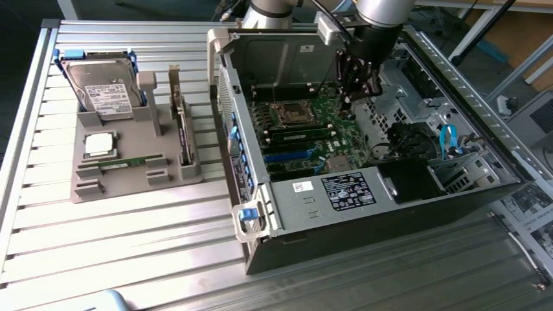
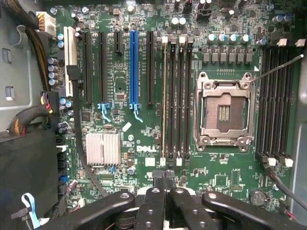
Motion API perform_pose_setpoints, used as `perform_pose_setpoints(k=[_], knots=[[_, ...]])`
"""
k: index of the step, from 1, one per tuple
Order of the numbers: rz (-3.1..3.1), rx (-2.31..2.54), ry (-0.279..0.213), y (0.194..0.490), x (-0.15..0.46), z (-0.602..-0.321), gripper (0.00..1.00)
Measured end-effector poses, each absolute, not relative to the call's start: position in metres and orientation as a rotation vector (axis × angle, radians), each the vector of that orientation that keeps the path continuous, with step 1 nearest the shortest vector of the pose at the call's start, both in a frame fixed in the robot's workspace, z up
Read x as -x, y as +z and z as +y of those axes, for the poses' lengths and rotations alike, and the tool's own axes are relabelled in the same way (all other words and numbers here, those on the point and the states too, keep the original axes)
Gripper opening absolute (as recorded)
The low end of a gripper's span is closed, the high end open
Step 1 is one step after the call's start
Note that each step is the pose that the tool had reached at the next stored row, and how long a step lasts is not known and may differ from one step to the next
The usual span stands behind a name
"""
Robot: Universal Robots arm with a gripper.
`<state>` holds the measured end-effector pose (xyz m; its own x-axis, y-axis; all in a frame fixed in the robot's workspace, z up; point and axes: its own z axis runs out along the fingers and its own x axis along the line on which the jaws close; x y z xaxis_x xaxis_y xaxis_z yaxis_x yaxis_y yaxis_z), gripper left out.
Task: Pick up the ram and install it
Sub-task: 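Insert the ram into the slot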
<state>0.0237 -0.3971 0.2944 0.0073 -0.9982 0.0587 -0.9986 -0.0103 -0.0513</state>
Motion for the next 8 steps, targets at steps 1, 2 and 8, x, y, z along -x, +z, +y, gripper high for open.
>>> perform_pose_setpoints(k=[1,2,8], knots=[[-2.206,-2.226,0.122,0.2944,-0.0244,-0.3970,0.11],[-2.206,-2.226,0.123,0.2943,-0.0255,-0.3970,0.11],[-2.205,-2.225,0.125,0.2943,-0.0315,-0.3969,0.11]])
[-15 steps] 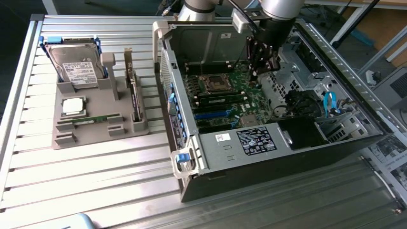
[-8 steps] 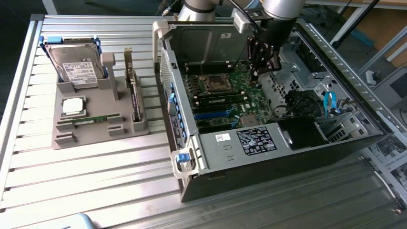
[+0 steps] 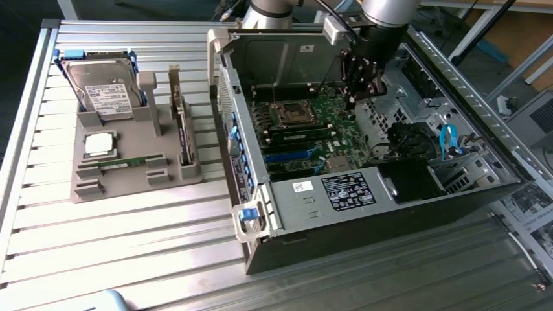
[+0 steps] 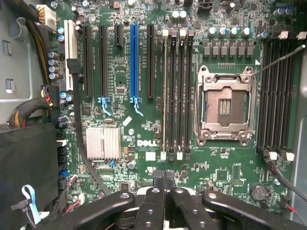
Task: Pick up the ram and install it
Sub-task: 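Insert the ram into the slot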
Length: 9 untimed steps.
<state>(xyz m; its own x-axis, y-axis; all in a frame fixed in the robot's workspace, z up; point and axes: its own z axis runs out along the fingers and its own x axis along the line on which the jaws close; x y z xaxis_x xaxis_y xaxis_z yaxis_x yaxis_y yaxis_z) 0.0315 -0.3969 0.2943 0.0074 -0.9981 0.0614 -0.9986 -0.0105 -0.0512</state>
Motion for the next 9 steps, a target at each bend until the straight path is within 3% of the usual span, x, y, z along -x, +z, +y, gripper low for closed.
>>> perform_pose_setpoints(k=[9], knots=[[-2.203,-2.223,0.129,0.2943,-0.0408,-0.3966,0.11]])
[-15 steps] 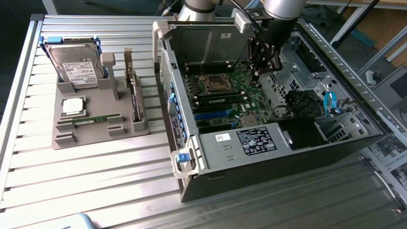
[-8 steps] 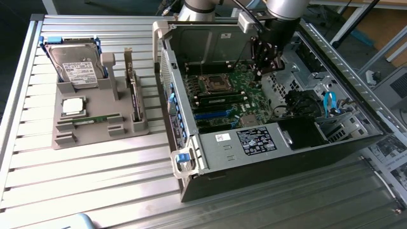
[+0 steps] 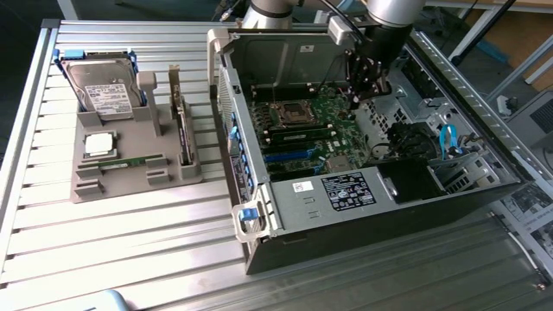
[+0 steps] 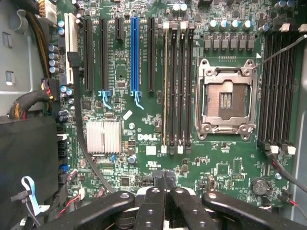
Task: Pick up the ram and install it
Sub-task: 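Insert the ram into the slot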
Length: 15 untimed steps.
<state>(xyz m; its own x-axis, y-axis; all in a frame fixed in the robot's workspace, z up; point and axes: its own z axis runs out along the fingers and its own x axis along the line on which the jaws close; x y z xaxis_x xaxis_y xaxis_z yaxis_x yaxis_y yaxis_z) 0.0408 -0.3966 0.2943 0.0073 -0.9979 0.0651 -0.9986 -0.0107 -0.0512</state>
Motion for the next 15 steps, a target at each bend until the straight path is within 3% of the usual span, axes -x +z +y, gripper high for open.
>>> perform_pose_setpoints(k=[15], knots=[[-2.199,-2.220,0.136,0.294,-0.055,-0.396,0.11]])
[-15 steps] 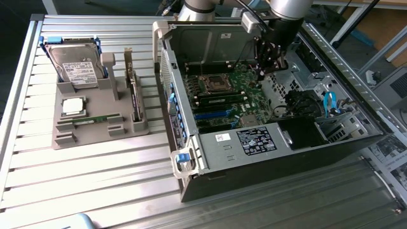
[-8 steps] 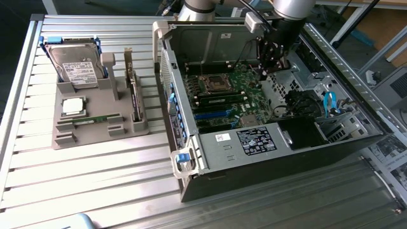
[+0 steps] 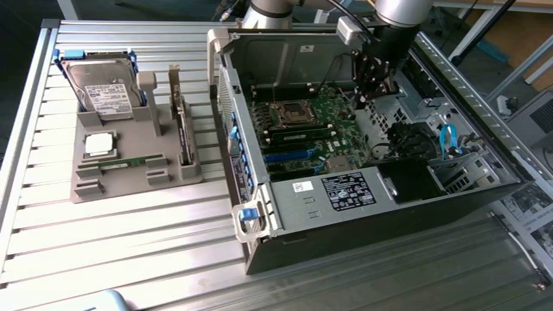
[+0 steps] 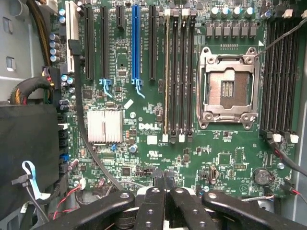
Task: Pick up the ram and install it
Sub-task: 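Insert the ram into the slot, then press down the ram until it locks into place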
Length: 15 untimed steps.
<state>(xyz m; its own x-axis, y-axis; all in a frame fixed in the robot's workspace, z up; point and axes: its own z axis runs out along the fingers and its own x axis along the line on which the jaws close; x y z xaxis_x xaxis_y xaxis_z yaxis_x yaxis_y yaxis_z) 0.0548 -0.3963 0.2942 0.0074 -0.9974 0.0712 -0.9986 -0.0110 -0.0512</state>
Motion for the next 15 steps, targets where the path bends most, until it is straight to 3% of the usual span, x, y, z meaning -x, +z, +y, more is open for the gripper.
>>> perform_pose_setpoints(k=[15], knots=[[-2.198,-2.219,0.138,0.2942,-0.0604,-0.3963,0.11]])
